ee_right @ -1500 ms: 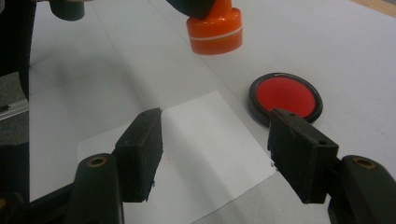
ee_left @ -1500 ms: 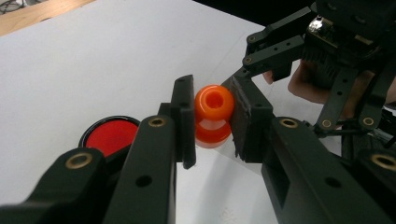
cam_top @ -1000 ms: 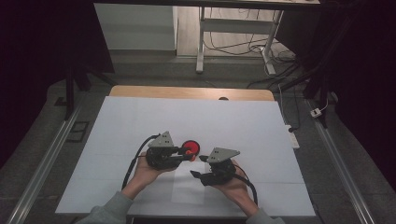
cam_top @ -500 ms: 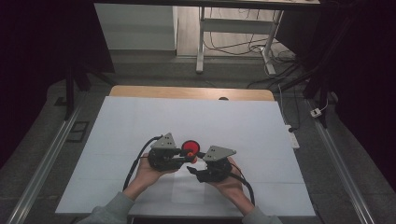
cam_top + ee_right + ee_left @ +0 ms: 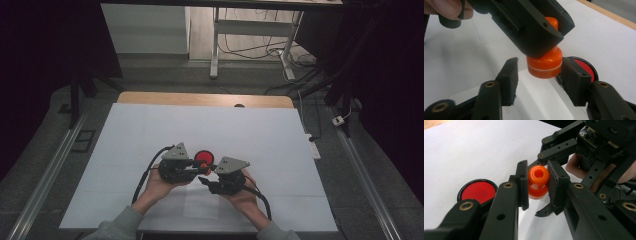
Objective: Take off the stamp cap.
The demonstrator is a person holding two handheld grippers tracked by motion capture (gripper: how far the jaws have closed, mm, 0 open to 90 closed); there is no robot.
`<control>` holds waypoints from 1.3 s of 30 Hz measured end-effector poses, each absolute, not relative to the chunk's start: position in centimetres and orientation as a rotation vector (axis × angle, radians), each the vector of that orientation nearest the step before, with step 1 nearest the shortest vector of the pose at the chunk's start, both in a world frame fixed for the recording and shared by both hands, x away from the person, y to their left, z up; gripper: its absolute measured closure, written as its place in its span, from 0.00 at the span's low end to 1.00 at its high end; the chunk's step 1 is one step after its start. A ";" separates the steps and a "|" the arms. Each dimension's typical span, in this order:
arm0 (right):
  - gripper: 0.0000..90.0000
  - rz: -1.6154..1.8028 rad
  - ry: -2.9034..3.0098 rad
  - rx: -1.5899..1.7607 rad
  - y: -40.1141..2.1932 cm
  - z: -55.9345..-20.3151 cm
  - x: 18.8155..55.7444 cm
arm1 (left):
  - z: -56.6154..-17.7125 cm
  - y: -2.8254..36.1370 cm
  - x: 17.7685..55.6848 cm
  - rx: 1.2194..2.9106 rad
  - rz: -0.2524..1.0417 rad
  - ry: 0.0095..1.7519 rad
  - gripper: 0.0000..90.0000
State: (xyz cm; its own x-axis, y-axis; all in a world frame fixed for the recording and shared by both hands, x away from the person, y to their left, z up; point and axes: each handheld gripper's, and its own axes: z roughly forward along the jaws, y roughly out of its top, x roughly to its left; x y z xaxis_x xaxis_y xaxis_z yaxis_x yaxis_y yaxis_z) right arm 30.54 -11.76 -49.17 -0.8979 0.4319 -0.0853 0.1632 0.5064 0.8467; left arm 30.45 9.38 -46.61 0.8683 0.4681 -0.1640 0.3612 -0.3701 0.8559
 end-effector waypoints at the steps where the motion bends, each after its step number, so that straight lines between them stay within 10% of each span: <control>1: 0.56 1.337 2.465 0.498 -11.8 -49.2 30.5 | -46.6 9.4 30.5 1.996 0.129 0.606 0.79; 39: 0.70 1.318 2.453 0.484 -11.9 -49.2 30.4 | -46.8 9.5 30.6 2.011 0.123 0.600 0.80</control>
State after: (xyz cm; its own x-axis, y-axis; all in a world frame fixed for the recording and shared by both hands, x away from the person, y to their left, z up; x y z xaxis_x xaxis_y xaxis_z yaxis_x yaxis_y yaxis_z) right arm 30.43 -11.86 -49.19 -0.8936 0.4344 -0.1130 0.1455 0.5185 0.8426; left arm 30.56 9.47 -46.77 0.8722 0.4618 -0.1613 0.3605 -0.3840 0.8500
